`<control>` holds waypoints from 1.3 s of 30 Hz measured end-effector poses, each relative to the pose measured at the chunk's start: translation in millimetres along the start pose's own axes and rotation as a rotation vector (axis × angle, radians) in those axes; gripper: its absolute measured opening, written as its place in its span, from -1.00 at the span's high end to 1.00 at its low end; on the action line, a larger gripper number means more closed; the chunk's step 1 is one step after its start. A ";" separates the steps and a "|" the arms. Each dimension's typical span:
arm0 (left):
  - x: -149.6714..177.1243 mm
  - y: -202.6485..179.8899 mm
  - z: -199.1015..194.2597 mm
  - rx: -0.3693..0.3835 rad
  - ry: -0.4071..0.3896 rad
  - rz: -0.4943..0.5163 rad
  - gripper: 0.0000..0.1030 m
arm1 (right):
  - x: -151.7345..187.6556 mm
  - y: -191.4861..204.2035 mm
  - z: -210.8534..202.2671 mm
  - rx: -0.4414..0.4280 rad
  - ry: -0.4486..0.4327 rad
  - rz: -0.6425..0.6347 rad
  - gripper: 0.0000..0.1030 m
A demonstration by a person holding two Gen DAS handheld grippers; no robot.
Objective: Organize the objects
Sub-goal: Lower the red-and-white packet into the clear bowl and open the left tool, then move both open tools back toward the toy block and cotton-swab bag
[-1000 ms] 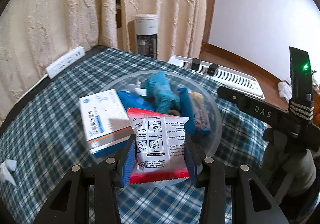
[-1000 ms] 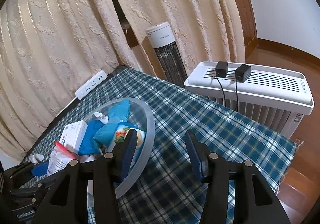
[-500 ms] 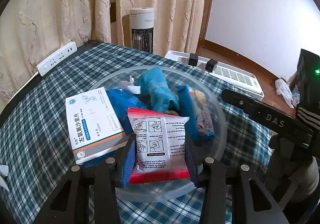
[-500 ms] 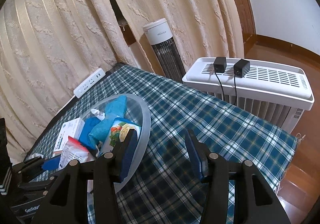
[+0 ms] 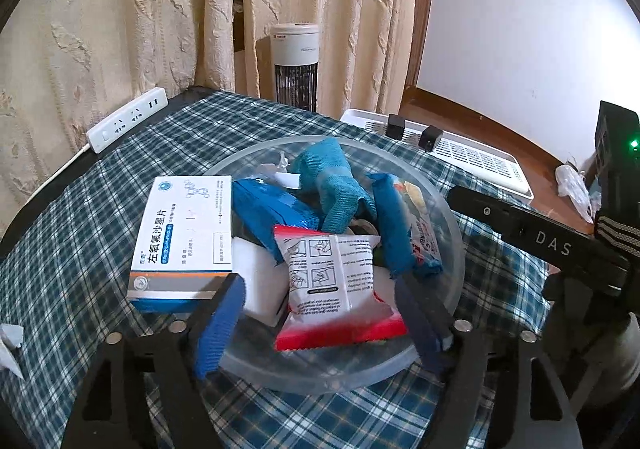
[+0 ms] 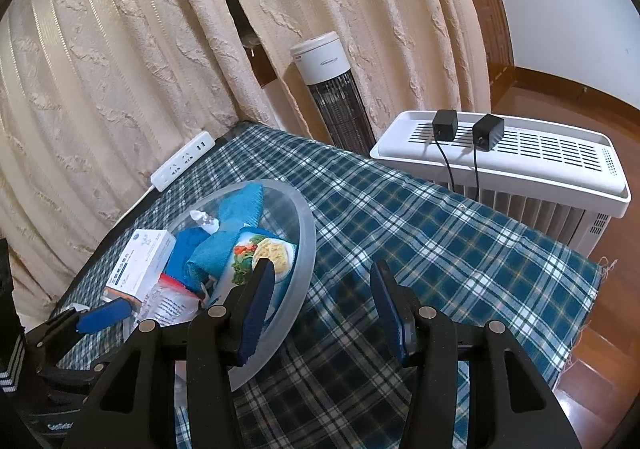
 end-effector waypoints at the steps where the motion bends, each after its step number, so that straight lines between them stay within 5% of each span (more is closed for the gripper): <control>1: 0.5 1.1 -1.4 0.000 -0.003 -0.002 -0.67 | 0.5 1.1 -0.4 0.000 -0.001 -0.001 0.00; 17: 14.2 21.5 -33.5 -0.039 -0.045 -0.039 -0.88 | 3.1 26.1 -15.1 -0.020 -0.023 -0.016 -0.10; 39: 57.6 100.7 -84.6 -0.209 -0.079 -0.169 -0.95 | 11.4 104.6 -26.7 -0.139 -0.027 -0.102 -0.17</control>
Point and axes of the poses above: each gripper's, at about its wrist camera, not at the fingertips, and z roughly the way its jaws point, y to its left, x to its underside, the point moved 1 cm from there along z, roughly the way its jaws point, and after that the axes turned 3 degrees about -y, right-handed, at the moved point
